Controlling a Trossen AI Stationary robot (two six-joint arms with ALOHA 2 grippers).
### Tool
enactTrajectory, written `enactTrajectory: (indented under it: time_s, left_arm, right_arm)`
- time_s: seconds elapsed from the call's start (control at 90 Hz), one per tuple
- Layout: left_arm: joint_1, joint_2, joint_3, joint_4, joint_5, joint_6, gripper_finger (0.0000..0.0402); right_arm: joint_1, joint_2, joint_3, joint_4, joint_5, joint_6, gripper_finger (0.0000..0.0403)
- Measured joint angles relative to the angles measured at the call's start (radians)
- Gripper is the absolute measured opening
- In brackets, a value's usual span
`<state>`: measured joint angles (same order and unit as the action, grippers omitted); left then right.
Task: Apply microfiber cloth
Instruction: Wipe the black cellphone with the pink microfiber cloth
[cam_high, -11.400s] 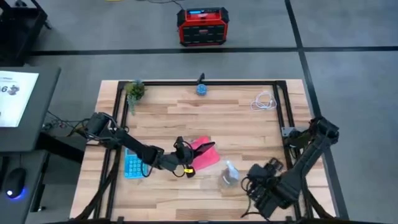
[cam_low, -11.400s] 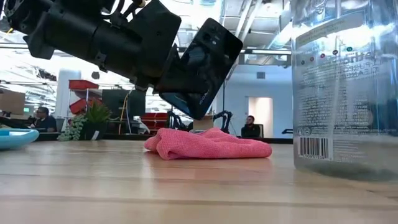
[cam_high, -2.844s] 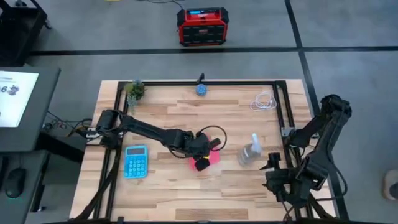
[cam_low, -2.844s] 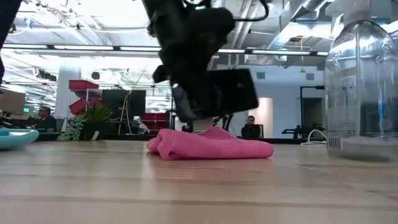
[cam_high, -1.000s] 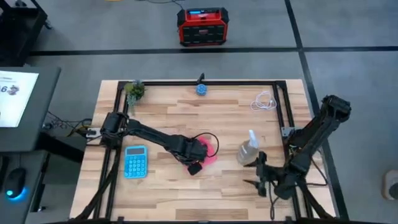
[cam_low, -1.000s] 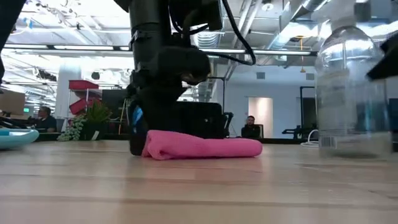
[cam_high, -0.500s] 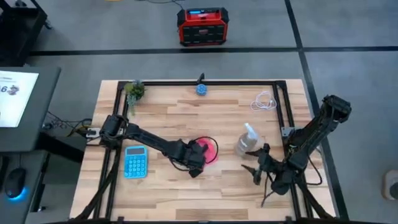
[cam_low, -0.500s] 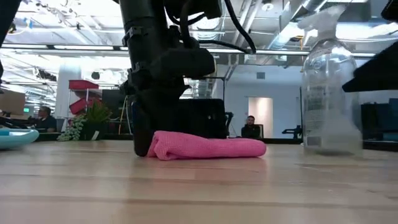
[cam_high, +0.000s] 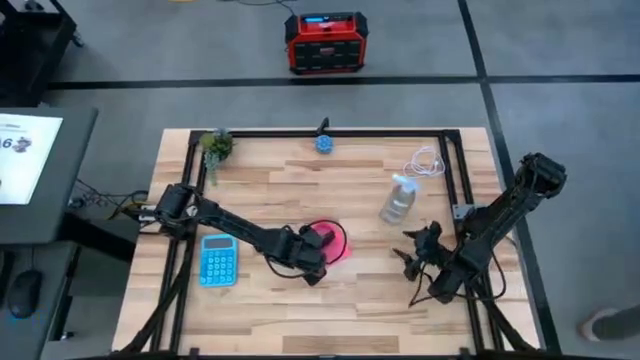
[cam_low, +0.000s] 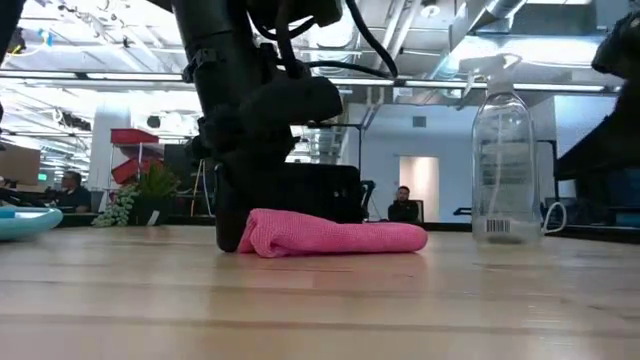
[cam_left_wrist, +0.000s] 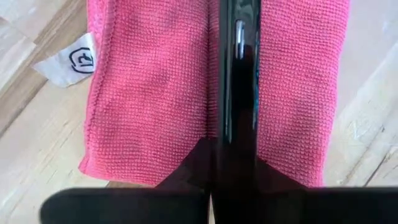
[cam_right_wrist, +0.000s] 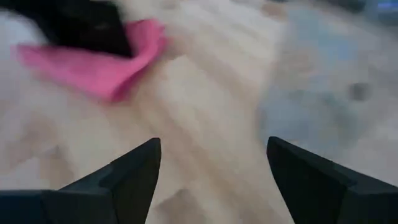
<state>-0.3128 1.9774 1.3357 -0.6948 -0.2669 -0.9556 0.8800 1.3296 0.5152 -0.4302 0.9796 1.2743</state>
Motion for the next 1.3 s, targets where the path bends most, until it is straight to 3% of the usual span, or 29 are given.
enactTrajectory:
  time_s: [0.122,0.256,0.444,0.6,0.778,0.933,1.133,1.3]
  left_arm:
    - [0.004,-0.039,-0.005,-0.027,0.033,-0.029,0.0008]
    - [0.010,-0.109,-0.002,-0.033,0.052,-0.017,0.0008]
    - [0.063,-0.107,0.000,0.027,0.029,0.050,0.0008]
    - [0.085,-0.027,0.002,0.056,0.105,0.077,0.0008]
    - [0.076,-0.004,0.007,0.056,0.115,0.077,0.0008]
    - [0.048,-0.076,-0.002,-0.017,0.052,0.066,0.0008]
    - [-0.016,-0.188,0.000,-0.113,-0.190,-0.025,0.0008]
    - [-0.084,-0.243,-0.070,-0.076,-0.266,-0.138,0.0008]
  right_arm:
    - [0.000,0.000,0.000,0.211,-0.055,-0.232,0.0282]
    - [-0.015,0.000,0.001,0.338,-0.055,-0.375,0.0282]
    - [-0.055,0.000,0.001,0.361,-0.059,-0.408,0.0282]
    - [-0.081,0.000,0.001,0.366,-0.109,-0.408,0.0282]
    - [-0.089,0.000,0.001,0.397,-0.149,-0.463,0.0282]
    - [-0.129,0.000,0.002,0.570,-0.222,-0.635,0.0282]
    - [-0.212,0.000,0.002,0.813,-0.359,-0.946,0.0282]
    - [-0.323,0.000,0.002,0.890,-0.526,-1.027,0.0282]
